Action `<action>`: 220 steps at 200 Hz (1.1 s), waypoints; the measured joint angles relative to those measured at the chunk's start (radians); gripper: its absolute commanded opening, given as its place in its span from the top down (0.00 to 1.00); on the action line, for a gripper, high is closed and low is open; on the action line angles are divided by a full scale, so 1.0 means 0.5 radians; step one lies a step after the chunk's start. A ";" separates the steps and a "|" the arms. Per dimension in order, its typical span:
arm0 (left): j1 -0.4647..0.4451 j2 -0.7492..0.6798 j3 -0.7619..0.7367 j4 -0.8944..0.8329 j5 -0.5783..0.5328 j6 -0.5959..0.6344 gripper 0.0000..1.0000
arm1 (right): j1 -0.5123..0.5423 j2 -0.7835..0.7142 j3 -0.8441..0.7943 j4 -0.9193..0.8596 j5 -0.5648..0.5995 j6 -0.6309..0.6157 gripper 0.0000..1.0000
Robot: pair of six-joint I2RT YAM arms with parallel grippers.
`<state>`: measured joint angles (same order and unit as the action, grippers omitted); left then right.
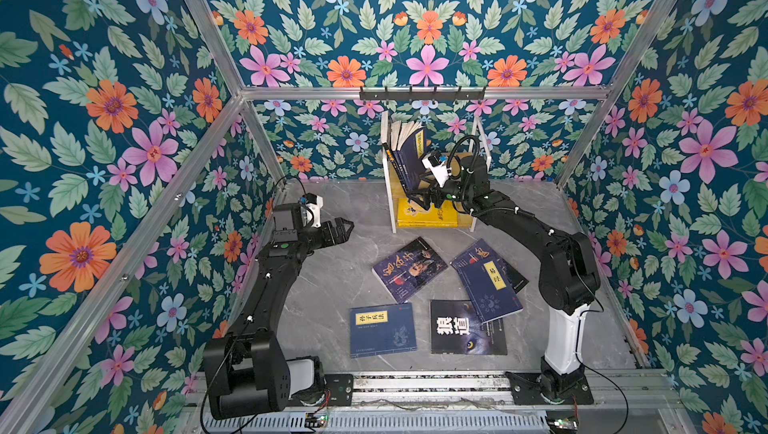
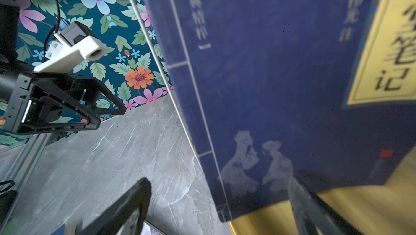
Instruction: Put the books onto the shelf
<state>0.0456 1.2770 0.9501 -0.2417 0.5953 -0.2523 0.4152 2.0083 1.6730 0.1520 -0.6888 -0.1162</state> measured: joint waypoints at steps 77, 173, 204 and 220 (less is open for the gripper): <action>0.013 0.008 0.008 -0.006 -0.011 0.002 0.00 | -0.031 0.179 0.188 -0.146 -0.137 -0.151 0.18; 0.019 0.019 0.012 -0.011 -0.027 0.015 0.00 | -0.040 0.219 0.268 -0.227 -0.163 -0.199 0.29; 0.020 0.018 0.010 -0.011 -0.027 0.016 0.00 | -0.043 0.222 0.291 -0.276 -0.175 -0.206 0.31; 0.023 0.018 0.010 -0.011 -0.031 0.015 0.00 | -0.043 0.222 0.291 -0.279 -0.178 -0.208 0.33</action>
<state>0.0570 1.2858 0.9550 -0.2470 0.5800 -0.2447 0.3935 2.1193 1.8183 0.0124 -0.7776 -0.2199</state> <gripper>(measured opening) 0.996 0.688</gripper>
